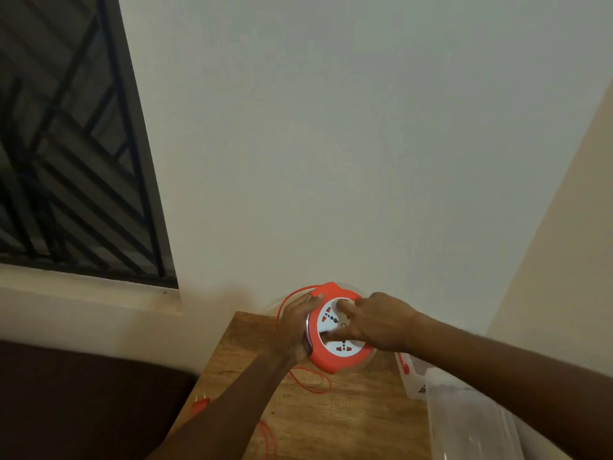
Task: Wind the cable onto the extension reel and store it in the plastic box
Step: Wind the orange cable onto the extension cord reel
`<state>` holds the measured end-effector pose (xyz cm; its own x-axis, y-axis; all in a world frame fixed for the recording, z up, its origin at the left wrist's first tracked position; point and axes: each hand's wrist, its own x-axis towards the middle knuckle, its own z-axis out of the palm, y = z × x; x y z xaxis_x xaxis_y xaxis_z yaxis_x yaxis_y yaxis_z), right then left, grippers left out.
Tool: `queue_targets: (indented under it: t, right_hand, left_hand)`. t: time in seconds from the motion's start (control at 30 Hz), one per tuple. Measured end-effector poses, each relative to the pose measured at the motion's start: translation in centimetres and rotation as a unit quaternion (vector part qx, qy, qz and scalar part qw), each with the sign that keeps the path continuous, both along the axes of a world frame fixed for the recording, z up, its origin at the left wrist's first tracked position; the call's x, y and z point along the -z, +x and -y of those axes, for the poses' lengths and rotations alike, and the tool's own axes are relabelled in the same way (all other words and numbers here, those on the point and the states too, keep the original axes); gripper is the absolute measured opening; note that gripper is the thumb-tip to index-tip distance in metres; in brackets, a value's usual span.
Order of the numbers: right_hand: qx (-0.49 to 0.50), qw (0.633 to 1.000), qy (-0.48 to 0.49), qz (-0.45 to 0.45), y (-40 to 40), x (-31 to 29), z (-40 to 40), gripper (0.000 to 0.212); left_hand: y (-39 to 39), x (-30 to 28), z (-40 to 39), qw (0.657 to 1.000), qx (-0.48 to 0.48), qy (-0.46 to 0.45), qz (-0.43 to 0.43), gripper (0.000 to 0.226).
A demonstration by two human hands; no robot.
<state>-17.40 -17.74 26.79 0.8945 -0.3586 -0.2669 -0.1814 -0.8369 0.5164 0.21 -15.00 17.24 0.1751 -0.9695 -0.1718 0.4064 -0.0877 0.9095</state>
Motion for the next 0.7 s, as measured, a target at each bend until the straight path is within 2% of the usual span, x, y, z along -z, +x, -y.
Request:
queue_targets:
  t: [0.13, 0.23, 0.3, 0.37, 0.43, 0.57, 0.63, 0.7]
  right_hand:
    - [-0.077, 0.987, -0.084, -0.115, 1.3, -0.9, -0.1, 0.074]
    - [-0.048, 0.991, -0.068, -0.105, 2.1, -1.9, 0.3, 0.059]
    - [-0.075, 0.987, -0.076, -0.117, 2.3, -2.0, 0.1, 0.071]
    - [-0.075, 0.989, -0.074, -0.101, 2.4, -1.8, 0.0, 0.081]
    - [-0.055, 0.996, -0.048, -0.059, 2.4, -1.4, 0.0, 0.081]
    - [0.036, 0.999, 0.018, 0.015, 2.5, -0.9, 0.0, 0.064]
    - [0.077, 0.996, 0.049, 0.017, 2.3, -1.4, -0.1, 0.050]
    - [0.105, 0.989, 0.064, 0.086, 2.1, -0.6, -0.3, 0.052]
  left_hand:
    - [-0.5, 0.2, -0.2, 1.000, 0.001, 0.017, -0.014, 0.040]
    - [-0.8, -0.2, 0.0, 0.999, -0.011, 0.028, -0.024, 0.043]
    - [-0.7, -0.4, 0.2, 0.999, -0.008, 0.027, -0.028, 0.044]
    - [-0.5, -0.4, 0.2, 0.999, -0.008, 0.030, -0.036, 0.041]
    - [-0.3, -0.3, 0.1, 0.999, -0.010, 0.033, -0.039, 0.042]
    - [-0.6, -0.5, 0.0, 0.999, -0.009, 0.031, -0.016, 0.041]
    - [-0.6, -0.6, 0.1, 1.000, -0.016, 0.015, 0.003, 0.039]
    - [-0.6, -0.6, 0.2, 1.000, -0.026, -0.001, 0.013, 0.038]
